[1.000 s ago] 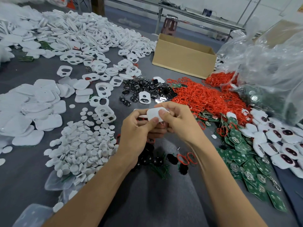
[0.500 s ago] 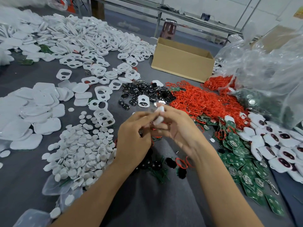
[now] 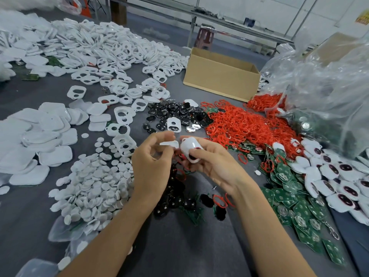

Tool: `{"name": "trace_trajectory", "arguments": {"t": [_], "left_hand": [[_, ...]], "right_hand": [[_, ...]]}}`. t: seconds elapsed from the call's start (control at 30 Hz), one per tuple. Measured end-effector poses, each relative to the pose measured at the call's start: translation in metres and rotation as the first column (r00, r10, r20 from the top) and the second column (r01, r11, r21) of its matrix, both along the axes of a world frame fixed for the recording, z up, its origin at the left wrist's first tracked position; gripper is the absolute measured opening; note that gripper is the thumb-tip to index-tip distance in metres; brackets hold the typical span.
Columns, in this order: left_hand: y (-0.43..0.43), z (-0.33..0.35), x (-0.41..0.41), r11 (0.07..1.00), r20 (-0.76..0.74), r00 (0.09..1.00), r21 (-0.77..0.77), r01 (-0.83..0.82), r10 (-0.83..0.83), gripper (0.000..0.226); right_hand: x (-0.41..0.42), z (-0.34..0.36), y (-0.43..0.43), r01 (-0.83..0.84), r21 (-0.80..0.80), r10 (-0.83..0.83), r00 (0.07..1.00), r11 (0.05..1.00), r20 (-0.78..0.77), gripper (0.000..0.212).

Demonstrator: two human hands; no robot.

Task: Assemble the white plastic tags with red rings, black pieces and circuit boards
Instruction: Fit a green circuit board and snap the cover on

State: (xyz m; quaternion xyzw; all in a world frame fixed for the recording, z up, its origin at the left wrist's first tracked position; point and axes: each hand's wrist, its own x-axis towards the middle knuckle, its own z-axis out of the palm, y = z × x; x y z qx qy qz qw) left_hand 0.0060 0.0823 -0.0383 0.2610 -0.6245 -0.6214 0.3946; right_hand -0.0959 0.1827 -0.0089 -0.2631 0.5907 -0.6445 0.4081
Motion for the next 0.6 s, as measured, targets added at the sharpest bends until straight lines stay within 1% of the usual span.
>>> {"name": "trace_trajectory", "arguments": {"t": [0.07, 0.13, 0.2, 0.27, 0.33, 0.43, 0.5, 0.6], "left_hand": [[0.0, -0.0005, -0.0017, 0.999, -0.008, 0.999, 0.01, 0.033, -0.033, 0.022], [-0.0004, -0.0022, -0.0025, 0.998, 0.025, 0.998, -0.018, 0.055, -0.055, 0.024], [-0.0007, -0.0031, -0.0022, 0.996, 0.054, 0.995, -0.048, 0.081, -0.078, 0.024], [-0.0009, -0.0037, -0.0015, 0.992, 0.076, 0.991, -0.055, 0.115, -0.11, 0.022], [-0.001, -0.0038, -0.0003, 0.987, 0.091, 0.985, -0.044, 0.153, -0.148, 0.022], [0.004, -0.0044, -0.0007, 0.97, 0.12, 0.964, -0.003, 0.241, -0.239, 0.028], [0.0062, -0.0061, -0.0027, 0.979, 0.15, 0.968, -0.01, 0.205, -0.201, 0.026], [0.0017, -0.0085, -0.0037, 0.997, 0.148, 0.987, -0.043, 0.067, -0.06, 0.024]], "right_hand": [[0.0009, 0.0006, 0.0011, -0.034, 0.074, 0.044, 0.99, 0.997, -0.137, 0.03], [0.0011, 0.0012, 0.0019, 0.022, 0.107, 0.002, 0.976, 0.994, -0.218, 0.021], [-0.0012, 0.0013, 0.0031, 0.087, 0.069, -0.067, 0.963, 0.994, -0.261, 0.019], [-0.0041, 0.0016, 0.0048, 0.1, 0.015, -0.091, 0.951, 0.995, -0.294, 0.019], [-0.0045, 0.0024, 0.0048, 0.113, -0.034, -0.118, 0.944, 0.993, -0.31, 0.022], [-0.0025, 0.0036, 0.0029, 0.13, -0.061, -0.143, 0.942, 0.99, -0.302, 0.015], [-0.0009, 0.0038, 0.0014, 0.14, -0.03, -0.143, 0.943, 0.99, -0.302, 0.016], [-0.0024, 0.0039, 0.0003, 0.187, 0.052, -0.16, 0.931, 0.981, -0.328, 0.015]]}}
